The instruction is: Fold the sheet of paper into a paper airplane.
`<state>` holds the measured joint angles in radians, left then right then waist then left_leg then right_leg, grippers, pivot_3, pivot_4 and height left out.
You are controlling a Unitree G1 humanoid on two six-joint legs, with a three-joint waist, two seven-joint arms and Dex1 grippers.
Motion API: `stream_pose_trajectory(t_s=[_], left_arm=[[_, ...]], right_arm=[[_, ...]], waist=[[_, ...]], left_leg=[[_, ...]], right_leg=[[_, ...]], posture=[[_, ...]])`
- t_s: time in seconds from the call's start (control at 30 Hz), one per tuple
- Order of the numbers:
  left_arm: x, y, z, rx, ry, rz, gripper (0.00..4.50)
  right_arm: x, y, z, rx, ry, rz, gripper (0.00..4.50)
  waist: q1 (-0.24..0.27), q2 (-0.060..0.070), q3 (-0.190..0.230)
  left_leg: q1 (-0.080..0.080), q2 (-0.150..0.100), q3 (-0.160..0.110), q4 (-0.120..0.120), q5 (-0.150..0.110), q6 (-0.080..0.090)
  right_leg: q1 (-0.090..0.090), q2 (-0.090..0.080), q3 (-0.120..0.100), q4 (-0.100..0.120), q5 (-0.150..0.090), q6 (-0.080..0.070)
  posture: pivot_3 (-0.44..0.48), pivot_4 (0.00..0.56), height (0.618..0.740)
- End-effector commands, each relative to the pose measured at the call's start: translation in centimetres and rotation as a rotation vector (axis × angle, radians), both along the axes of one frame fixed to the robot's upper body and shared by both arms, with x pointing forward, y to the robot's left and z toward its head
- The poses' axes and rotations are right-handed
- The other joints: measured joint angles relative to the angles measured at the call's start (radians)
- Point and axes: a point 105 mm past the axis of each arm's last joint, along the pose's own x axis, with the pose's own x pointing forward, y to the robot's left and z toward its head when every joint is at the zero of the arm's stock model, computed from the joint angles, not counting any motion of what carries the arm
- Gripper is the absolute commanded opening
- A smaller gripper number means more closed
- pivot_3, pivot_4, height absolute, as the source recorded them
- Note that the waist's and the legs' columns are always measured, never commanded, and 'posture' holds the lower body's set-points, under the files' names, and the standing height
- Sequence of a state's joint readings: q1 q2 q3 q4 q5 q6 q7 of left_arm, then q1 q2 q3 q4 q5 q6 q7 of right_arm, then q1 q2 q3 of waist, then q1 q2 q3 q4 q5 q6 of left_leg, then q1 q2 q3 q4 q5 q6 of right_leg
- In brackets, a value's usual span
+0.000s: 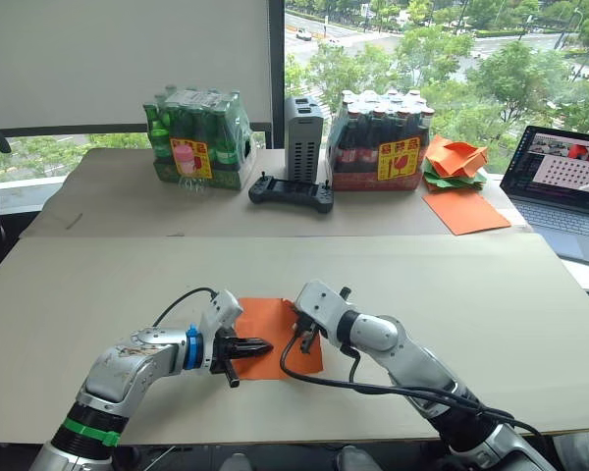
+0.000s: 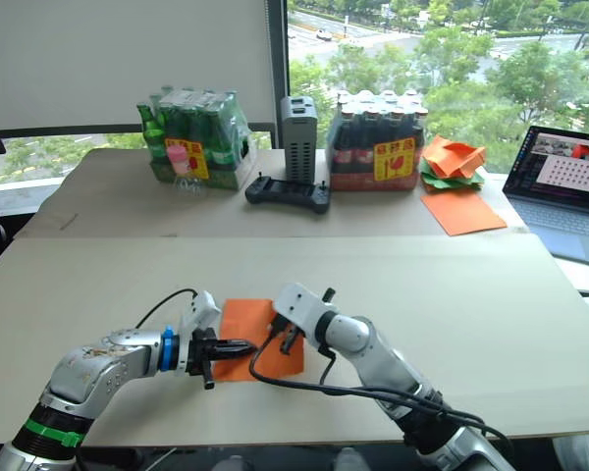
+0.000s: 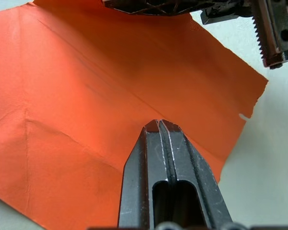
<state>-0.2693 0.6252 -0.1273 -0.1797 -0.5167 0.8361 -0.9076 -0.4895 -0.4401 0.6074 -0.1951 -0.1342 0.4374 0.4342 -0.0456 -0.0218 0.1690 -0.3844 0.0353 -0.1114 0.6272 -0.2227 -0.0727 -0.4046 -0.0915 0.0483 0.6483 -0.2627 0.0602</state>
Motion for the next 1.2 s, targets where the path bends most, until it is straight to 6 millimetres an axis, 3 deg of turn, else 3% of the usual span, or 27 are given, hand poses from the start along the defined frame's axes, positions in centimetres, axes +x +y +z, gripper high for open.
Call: stream_pose_trajectory(t_s=[0.03, 0.4, 0.6, 0.8, 1.0, 1.2], left_arm=[[0.5, 0.4, 0.4, 0.008, -0.017, 0.026, 0.0], [3.3, 1.6, 3.4, -0.093, -0.058, 0.157, 0.0], [4.8, 0.9, 5.0, -0.157, -0.071, 0.215, 0.0], [5.6, -0.8, 8.2, -0.232, -0.114, 0.202, 0.0], [6.5, -1.1, 10.9, -0.26, -0.176, 0.198, 0.0], [6.5, -2.3, 10.7, -0.169, -0.215, 0.124, 0.0]], right_arm=[[0.1, 0.6, 0.7, -0.132, -0.17, 0.093, 0.05], [0.0, 0.1, -0.9, -0.409, -0.264, 0.266, 0.05], [0.1, 0.0, -1.4, -0.45, -0.261, 0.296, 0.05], [0.1, 0.2, -1.5, -0.441, -0.249, 0.302, 0.05], [0.1, 0.1, -1.5, -0.432, -0.25, 0.298, 0.05], [-0.1, 0.3, -1.6, -0.417, -0.243, 0.296, 0.05]], waist=[[0.0, 0.0, 0.0], [0.002, 0.0, 0.0], [0.002, -0.001, 0.0], [-0.002, -0.001, 0.0], [-0.001, -0.001, 0.0], [-0.002, -0.001, 0.0]], left_leg=[[0.0, 0.0, 0.0, 0.0, 0.0, 0.0], [-0.001, 0.0, 0.0, 0.001, 0.0, 0.0], [0.0, 0.0, 0.0, 0.001, 0.0, 0.0], [0.0, 0.0, 0.0, 0.001, 0.0, 0.0], [0.0, 0.0, 0.0, 0.001, 0.0, -0.001], [0.0, 0.0, 0.0, 0.001, 0.001, -0.001]], right_leg=[[0.0, 0.0, 0.0, 0.0, 0.0, 0.0], [0.0, 0.0, 0.0, 0.0, 0.0, 0.0], [0.001, 0.0, 0.0, 0.0, 0.0, 0.0], [0.001, 0.0, 0.0, 0.0, 0.0, 0.0], [0.001, 0.0, 0.0, 0.0, 0.0, 0.0], [0.001, 0.0, 0.0, 0.0, 0.0, 0.0]], posture=[[0.0, 0.15, 0.74], [0.0, 0.15, 0.74], [0.0, 0.15, 0.74], [0.0, 0.15, 0.74], [0.0, 0.15, 0.74], [0.0, 0.15, 0.74]])
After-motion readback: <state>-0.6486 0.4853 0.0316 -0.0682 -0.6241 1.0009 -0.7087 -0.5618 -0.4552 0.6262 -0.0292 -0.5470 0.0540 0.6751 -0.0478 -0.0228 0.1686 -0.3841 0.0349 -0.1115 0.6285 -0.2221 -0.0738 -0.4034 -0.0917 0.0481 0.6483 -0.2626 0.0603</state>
